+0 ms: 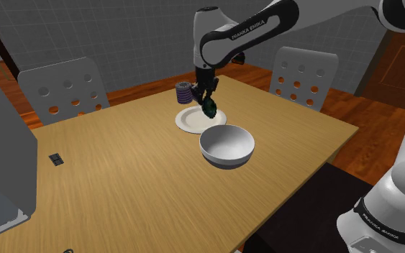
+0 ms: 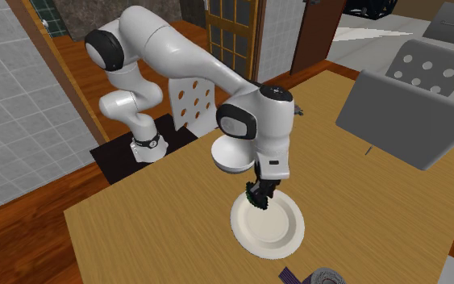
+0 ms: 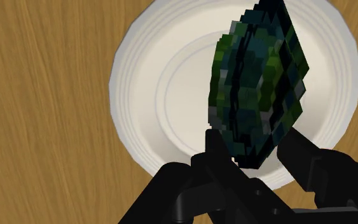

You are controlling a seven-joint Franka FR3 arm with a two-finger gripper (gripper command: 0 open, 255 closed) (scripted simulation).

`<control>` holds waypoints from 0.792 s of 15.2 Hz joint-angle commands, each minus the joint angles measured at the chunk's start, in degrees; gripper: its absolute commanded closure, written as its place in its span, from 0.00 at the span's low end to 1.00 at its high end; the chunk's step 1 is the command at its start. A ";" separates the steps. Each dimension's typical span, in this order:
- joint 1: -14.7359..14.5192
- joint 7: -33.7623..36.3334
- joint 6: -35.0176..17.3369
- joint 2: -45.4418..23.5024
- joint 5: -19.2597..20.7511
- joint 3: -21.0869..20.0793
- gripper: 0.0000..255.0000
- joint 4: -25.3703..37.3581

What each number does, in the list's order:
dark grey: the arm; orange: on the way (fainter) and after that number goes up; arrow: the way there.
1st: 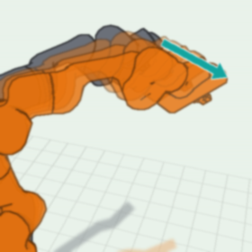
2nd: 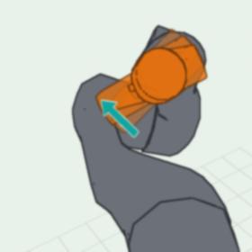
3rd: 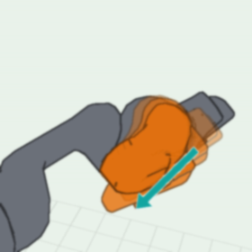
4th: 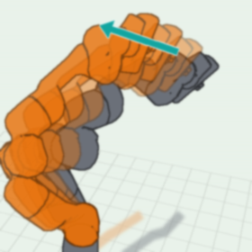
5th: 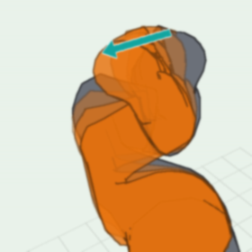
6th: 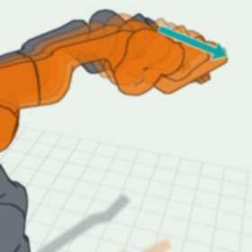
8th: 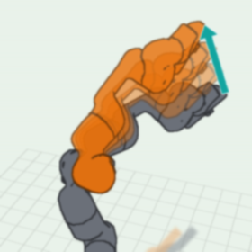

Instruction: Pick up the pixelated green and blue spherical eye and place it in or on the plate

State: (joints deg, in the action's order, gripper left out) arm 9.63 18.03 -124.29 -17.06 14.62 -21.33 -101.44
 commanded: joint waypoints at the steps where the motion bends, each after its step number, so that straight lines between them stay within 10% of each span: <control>1: -0.02 0.32 -1.43 -0.61 0.44 0.18 1.00 -0.83; 12: -0.30 1.48 -5.10 -2.47 1.77 0.69 1.00 -2.85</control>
State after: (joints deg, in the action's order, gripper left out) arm 9.37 19.46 -129.48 -19.36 16.38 -20.65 -104.11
